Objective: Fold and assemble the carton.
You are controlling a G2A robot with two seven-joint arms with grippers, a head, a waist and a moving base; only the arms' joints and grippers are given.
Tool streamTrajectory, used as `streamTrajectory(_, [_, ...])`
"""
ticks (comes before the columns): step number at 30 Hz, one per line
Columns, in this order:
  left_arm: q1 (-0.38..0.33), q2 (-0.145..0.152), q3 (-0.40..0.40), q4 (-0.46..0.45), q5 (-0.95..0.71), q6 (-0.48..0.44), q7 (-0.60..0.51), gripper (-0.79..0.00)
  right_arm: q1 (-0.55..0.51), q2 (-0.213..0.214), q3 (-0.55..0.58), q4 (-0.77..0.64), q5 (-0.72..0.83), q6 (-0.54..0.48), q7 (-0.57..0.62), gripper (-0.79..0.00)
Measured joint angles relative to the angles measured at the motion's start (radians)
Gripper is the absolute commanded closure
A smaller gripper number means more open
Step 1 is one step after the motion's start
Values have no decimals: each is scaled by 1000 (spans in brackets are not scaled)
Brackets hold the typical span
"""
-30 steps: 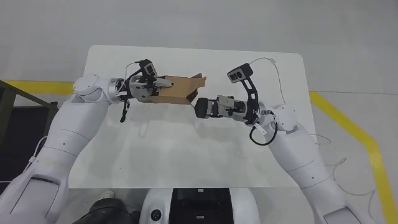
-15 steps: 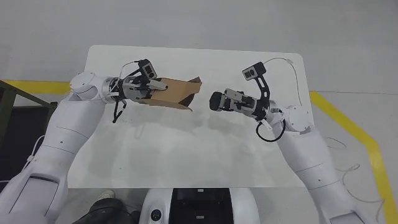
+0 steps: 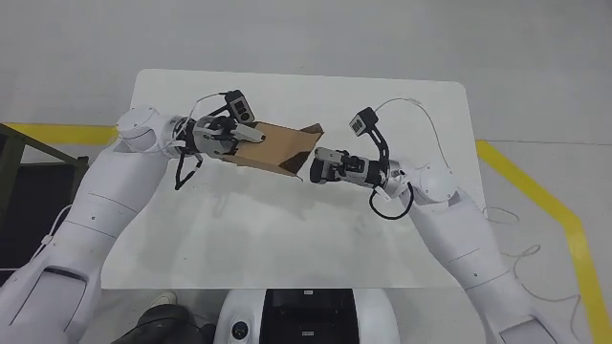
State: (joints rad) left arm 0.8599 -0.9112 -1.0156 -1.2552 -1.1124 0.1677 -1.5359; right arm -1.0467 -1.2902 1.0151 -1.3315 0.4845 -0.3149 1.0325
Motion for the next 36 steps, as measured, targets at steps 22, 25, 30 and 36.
streamTrajectory(22, [-63,11,82,34,-61,-21,0,0,36,-18,-73,1,-18,-8,6,-785])
streamTrajectory(25, [-70,11,87,43,-65,-26,0,0,36,-20,-82,0,-27,-9,-1,-785])
streamTrajectory(30, [-77,11,97,52,-71,-29,0,0,39,-23,-96,0,-50,-8,-17,-785])
streamTrajectory(36, [-82,13,109,43,-65,-30,0,0,43,-27,-107,1,-68,-6,-38,-785])
